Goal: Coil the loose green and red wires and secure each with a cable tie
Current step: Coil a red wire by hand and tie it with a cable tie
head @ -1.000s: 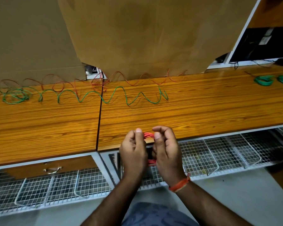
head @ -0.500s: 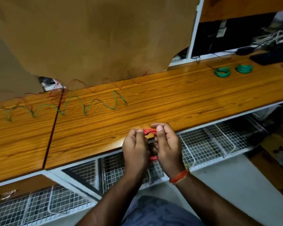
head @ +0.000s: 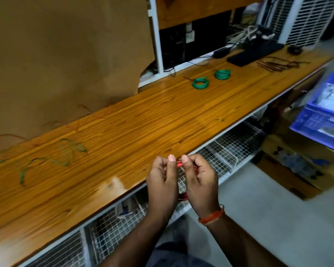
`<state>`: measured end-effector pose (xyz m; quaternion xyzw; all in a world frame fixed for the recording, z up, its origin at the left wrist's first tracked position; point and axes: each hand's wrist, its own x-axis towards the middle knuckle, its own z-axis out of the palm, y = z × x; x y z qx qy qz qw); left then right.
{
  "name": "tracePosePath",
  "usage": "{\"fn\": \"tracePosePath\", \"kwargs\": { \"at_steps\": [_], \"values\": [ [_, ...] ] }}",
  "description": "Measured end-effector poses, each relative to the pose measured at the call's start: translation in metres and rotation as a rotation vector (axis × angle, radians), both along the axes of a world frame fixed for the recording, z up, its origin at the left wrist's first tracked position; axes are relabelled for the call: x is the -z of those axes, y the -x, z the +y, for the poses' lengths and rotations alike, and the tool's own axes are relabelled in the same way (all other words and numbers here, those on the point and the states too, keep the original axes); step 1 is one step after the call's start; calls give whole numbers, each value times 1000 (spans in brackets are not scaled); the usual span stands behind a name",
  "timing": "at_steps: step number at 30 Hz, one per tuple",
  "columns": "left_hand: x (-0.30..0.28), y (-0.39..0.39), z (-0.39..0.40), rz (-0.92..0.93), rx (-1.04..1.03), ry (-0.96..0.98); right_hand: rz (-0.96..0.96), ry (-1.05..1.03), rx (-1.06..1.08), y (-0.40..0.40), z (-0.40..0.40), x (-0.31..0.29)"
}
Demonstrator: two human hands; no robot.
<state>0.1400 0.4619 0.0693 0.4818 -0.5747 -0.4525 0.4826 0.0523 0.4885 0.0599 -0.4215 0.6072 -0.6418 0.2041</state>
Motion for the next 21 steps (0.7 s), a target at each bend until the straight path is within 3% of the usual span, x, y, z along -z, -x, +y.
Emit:
{"fn": "tracePosePath", "kwargs": {
  "at_steps": [9,14,21],
  "values": [
    [19,100,-88,-63,305,160,-212,-72,113,106,-80,20],
    [18,162,-162,-74,318,207,-166,-54,188,160,-143,9],
    [41,230,-234,150,339,-99,-194,-84,163,222,-207,19]
  ]
}}
